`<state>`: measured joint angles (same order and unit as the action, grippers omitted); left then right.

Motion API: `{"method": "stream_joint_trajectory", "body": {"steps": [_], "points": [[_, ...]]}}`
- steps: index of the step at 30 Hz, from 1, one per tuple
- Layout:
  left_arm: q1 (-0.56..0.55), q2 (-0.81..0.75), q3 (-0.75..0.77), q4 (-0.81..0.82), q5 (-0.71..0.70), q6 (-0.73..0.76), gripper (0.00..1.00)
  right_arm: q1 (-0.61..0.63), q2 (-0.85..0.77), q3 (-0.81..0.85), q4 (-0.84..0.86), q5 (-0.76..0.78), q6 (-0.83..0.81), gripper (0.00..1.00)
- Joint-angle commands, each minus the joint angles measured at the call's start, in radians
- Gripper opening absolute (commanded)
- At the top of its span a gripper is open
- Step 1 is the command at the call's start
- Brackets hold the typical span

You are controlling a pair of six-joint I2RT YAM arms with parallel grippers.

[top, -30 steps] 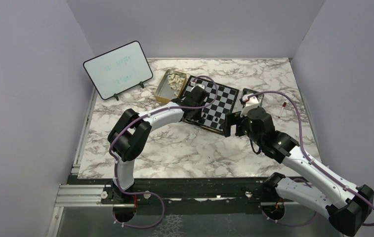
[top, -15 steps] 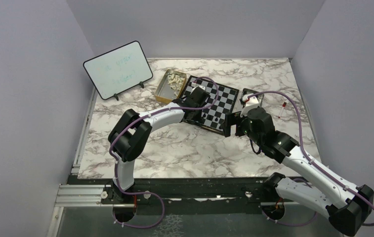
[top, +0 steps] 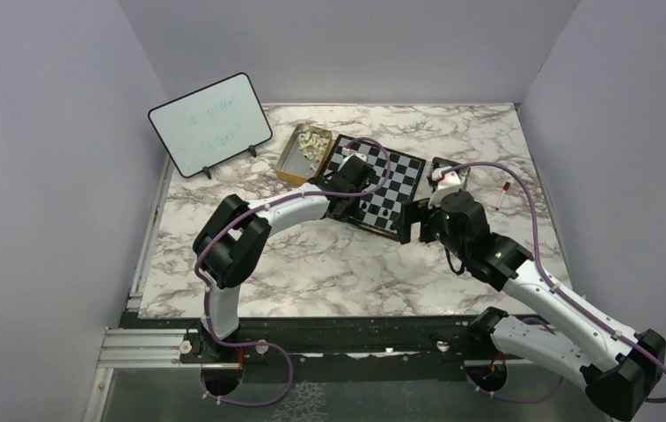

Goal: Set up the chess pieces on the board
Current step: Place the chess piece on the chessboard, then pick up the chess piece from the storage box.

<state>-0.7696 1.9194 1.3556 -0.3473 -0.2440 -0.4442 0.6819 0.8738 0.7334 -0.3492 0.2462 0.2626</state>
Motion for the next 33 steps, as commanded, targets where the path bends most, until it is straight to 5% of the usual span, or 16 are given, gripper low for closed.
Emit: {"method": "stream_joint_trajectory", "body": {"steps": [1,16,27,33], "points": [[-0.008,-0.026,0.02,-0.018,-0.018,0.01,0.3,0.008,-0.019,-0.005,-0.021,0.001,0.018,1.0],[0.01,-0.15,0.071,-0.065,0.075,-0.028,0.46,0.008,-0.017,-0.008,-0.022,0.022,0.1,1.0],[0.198,-0.348,0.042,-0.059,0.381,-0.027,0.75,0.007,0.14,0.084,-0.07,0.181,0.163,1.0],[0.258,-0.48,-0.056,-0.056,0.467,0.046,0.99,-0.024,0.219,0.141,-0.029,0.235,0.124,1.0]]}}
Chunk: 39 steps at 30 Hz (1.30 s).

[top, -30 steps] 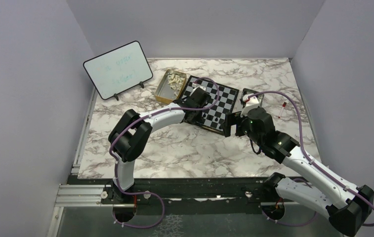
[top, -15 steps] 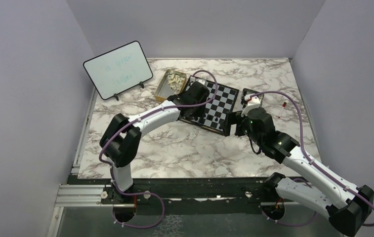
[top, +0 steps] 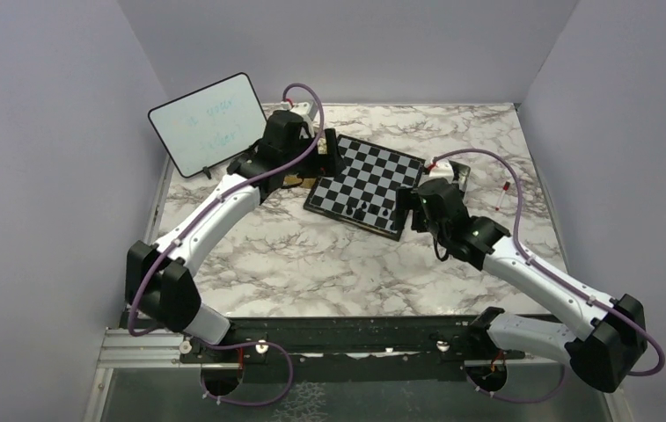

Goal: Set up the chess pieces on the board
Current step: Pick up the chess piece from the storage box.

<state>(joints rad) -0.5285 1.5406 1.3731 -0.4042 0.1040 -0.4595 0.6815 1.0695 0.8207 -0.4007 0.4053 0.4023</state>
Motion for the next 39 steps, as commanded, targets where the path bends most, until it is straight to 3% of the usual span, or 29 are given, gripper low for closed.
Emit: {"method": "stream_joint_trajectory", "body": {"steps": [1,4,10,13,25,39], "points": [[0.021,-0.122,-0.095,0.001,0.124,0.075,0.99,-0.038,0.032,0.056,0.037,0.066,-0.026,0.99],[0.025,-0.184,-0.147,-0.009,0.132,0.129,0.99,-0.105,0.071,0.074,0.06,0.03,-0.061,0.91],[0.025,-0.312,-0.307,0.01,0.053,0.2,0.99,-0.297,0.148,0.088,0.103,-0.045,-0.12,0.59],[0.025,-0.34,-0.385,0.037,-0.014,0.194,0.99,-0.37,0.196,0.097,0.123,-0.068,-0.106,0.48],[0.026,-0.385,-0.454,0.052,-0.181,0.211,0.99,-0.482,0.49,0.196,0.183,-0.075,0.104,0.4],[0.025,-0.386,-0.456,0.042,-0.164,0.239,0.99,-0.535,0.66,0.26,0.246,-0.103,0.2,0.36]]}}
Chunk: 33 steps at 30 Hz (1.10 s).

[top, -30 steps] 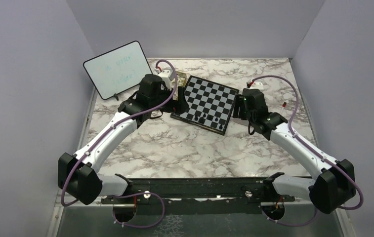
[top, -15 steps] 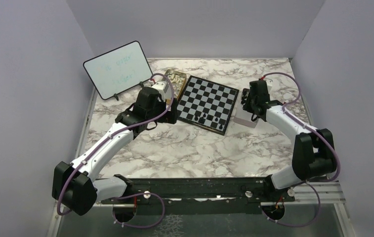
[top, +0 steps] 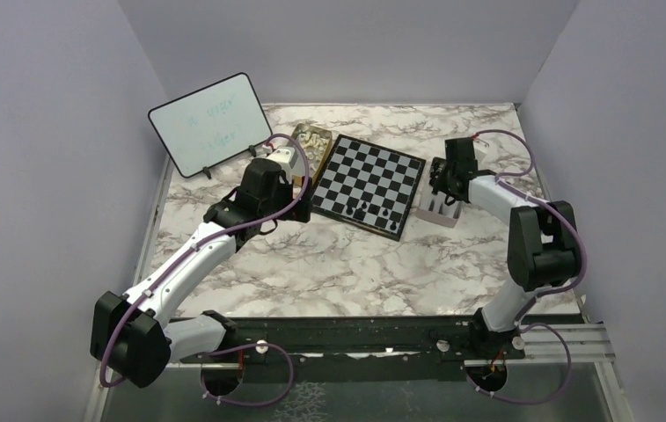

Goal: Set up the chess pieces on the board
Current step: Pick up the chess piece from the storage box.

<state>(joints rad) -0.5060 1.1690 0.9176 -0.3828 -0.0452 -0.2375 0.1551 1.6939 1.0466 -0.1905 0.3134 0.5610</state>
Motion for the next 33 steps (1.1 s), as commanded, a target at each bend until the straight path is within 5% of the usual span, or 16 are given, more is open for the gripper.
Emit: {"method": "stream_joint_trajectory", "body": {"steps": [1,18,33], "points": [[0.003,-0.014,0.001,0.021,-0.016,0.016,0.99,-0.011,0.042,0.037,0.037,-0.015,0.044,0.36],[0.003,-0.013,0.006,0.007,-0.029,0.026,0.99,-0.015,0.144,0.049,0.105,-0.083,0.011,0.36],[0.003,-0.004,0.006,0.005,-0.016,0.027,0.99,-0.015,0.069,0.025,0.062,-0.079,-0.143,0.23]]}}
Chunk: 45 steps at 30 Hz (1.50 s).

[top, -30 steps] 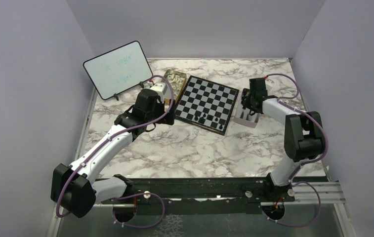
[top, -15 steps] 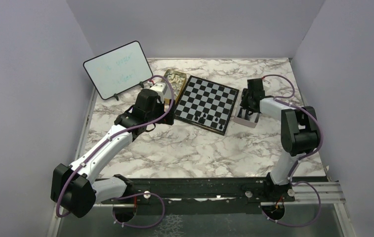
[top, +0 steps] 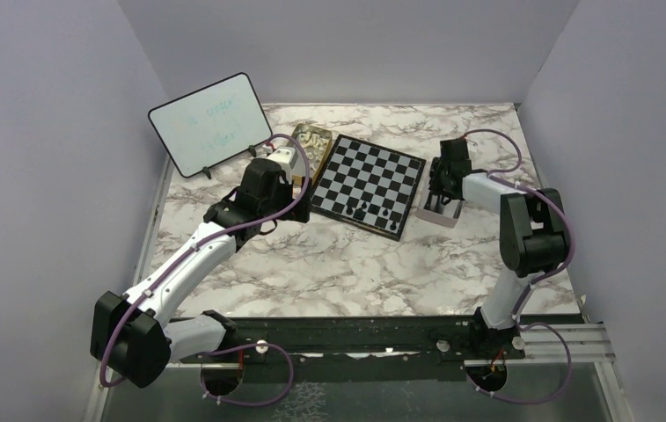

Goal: Set up the chess pieces on the board
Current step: Pick up the chess piece from the storage box, then place the chess piece on the chessboard.

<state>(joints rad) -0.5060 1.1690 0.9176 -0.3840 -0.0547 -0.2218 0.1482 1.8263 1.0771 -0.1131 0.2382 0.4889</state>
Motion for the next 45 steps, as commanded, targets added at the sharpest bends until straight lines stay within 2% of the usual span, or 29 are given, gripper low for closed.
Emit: {"method": "stream_joint_trajectory", "body": {"steps": [1,7,10,16,23,30,37,45], "points": [[0.003,-0.004,0.006,0.007,-0.006,0.01,0.99,-0.009,-0.08,-0.012,-0.017,-0.002,-0.086,0.22],[0.003,0.01,0.006,0.008,0.008,-0.001,0.98,-0.009,-0.198,-0.041,-0.051,-0.017,-0.166,0.22],[0.003,0.021,0.006,0.014,0.013,-0.009,0.98,-0.008,-0.254,-0.054,-0.053,-0.074,-0.211,0.22],[0.004,0.069,0.083,-0.011,0.11,-0.1,0.96,0.024,-0.398,-0.151,0.087,-0.437,-0.357,0.22],[0.011,0.114,0.172,-0.011,0.342,-0.257,0.92,0.13,-0.584,-0.305,0.299,-0.664,-0.388,0.22],[0.02,0.169,0.221,0.046,0.581,-0.423,0.86,0.305,-0.665,-0.362,0.367,-0.711,-0.456,0.21],[0.021,0.177,0.189,0.213,0.738,-0.604,0.71,0.382,-0.722,-0.376,0.427,-0.771,-0.444,0.21],[0.021,0.224,0.167,0.359,0.822,-0.73,0.69,0.419,-0.734,-0.37,0.446,-0.801,-0.438,0.21]]}}
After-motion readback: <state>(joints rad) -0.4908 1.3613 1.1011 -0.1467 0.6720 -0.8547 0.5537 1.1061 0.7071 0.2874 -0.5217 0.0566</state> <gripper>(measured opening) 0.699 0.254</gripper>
